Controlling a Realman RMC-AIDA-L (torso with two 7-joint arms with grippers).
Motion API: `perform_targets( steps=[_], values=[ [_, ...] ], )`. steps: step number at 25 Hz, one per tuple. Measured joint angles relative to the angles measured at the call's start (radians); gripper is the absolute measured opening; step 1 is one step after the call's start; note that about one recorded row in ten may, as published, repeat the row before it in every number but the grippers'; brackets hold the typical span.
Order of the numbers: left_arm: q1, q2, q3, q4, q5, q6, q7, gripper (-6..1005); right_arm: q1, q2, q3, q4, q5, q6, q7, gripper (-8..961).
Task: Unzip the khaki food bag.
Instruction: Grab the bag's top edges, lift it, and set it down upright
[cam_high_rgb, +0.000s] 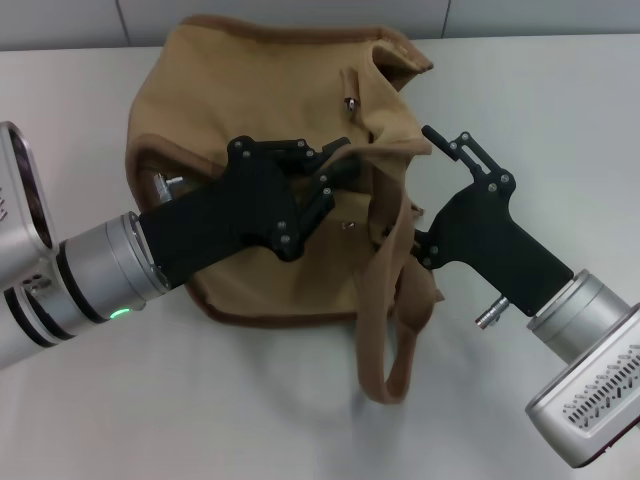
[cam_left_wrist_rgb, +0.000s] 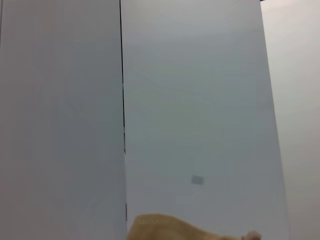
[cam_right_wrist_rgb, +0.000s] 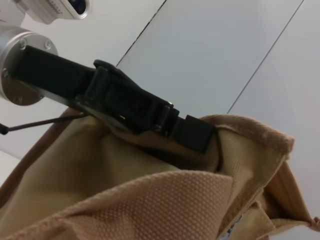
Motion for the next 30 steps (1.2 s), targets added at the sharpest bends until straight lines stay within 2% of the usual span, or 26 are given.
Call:
perform_targets(
  steps=[10, 15, 26, 30],
  values=[
    [0.000, 0.000, 0.006, -0.002, 0.000, 0.018, -0.003, 83, 0.024, 0.000, 0.085, 0.042, -0.004, 0.005, 0.001, 765],
    [0.000, 0.000, 0.007, -0.012, 0.003, 0.023, 0.001, 83, 0.037, 0.000, 0.090, 0.045, -0.004, 0.012, 0.031, 766],
    [-0.002, 0.000, 0.007, -0.024, 0.007, 0.023, 0.004, 82, 0.039, 0.000, 0.125, 0.046, -0.004, 0.013, 0.065, 661],
    [-0.002, 0.000, 0.007, -0.025, 0.007, 0.021, 0.004, 82, 0.038, 0.000, 0.128, 0.046, -0.004, 0.011, 0.066, 484]
  ],
)
